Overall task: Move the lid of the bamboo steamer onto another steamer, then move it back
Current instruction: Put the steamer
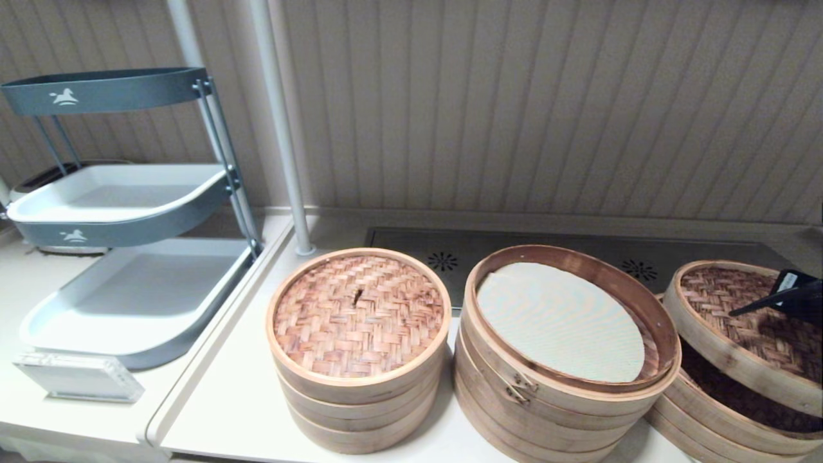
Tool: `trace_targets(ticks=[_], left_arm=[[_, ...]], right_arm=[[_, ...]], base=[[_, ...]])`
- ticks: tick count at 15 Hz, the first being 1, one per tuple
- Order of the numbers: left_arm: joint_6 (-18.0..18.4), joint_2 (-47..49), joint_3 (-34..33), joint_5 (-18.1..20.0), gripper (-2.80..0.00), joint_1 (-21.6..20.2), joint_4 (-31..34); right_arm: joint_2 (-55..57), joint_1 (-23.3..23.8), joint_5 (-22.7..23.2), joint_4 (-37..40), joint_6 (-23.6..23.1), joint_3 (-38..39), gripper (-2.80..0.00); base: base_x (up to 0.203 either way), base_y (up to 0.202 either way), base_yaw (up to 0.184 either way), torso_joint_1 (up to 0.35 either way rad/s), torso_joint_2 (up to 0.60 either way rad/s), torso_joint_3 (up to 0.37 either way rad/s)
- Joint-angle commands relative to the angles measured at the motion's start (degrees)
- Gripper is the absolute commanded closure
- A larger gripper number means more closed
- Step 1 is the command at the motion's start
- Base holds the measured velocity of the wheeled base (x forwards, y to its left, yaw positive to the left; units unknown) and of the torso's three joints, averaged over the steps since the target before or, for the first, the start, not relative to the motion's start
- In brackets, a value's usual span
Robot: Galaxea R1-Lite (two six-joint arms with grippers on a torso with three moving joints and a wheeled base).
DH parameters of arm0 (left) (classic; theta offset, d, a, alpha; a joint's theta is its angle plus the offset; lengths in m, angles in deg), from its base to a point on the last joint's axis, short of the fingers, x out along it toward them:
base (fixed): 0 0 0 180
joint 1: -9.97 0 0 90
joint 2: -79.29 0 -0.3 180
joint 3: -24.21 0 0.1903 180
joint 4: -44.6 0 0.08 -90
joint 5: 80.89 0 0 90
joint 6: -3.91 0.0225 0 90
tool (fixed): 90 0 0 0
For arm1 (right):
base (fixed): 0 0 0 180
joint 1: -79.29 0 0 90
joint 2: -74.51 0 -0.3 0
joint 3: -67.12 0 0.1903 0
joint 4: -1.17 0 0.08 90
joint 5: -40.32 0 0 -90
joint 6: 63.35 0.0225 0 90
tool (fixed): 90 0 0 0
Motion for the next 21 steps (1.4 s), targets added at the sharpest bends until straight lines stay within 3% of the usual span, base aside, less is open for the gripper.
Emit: trace_targets(ticks=[1,13,21], left_arm=[[0.0,-0.1,-1.4,0.0,0.00,0.0,0.0],[0.0,-0.1,-1.4,-0.1,0.00,0.0,-0.1],[0.0,-0.1,-1.4,0.0,0.00,-0.1,-0.1]], right_arm=[[2.4,-0.1,-0.2,-0.8,0.0,0.2,0.00],[6.6,-0.7,-0.2,-5.5,0.1,1.7,0.00],[8.9,-3.5,-0.6,-11.7,0.1,5.0,0.00]], base=[[0.000,0.000,0.000,0.000,0.00,0.000],[0.000,0.000,0.000,0.000,0.00,0.000],[0.000,0.000,0.000,0.000,0.00,0.000]])
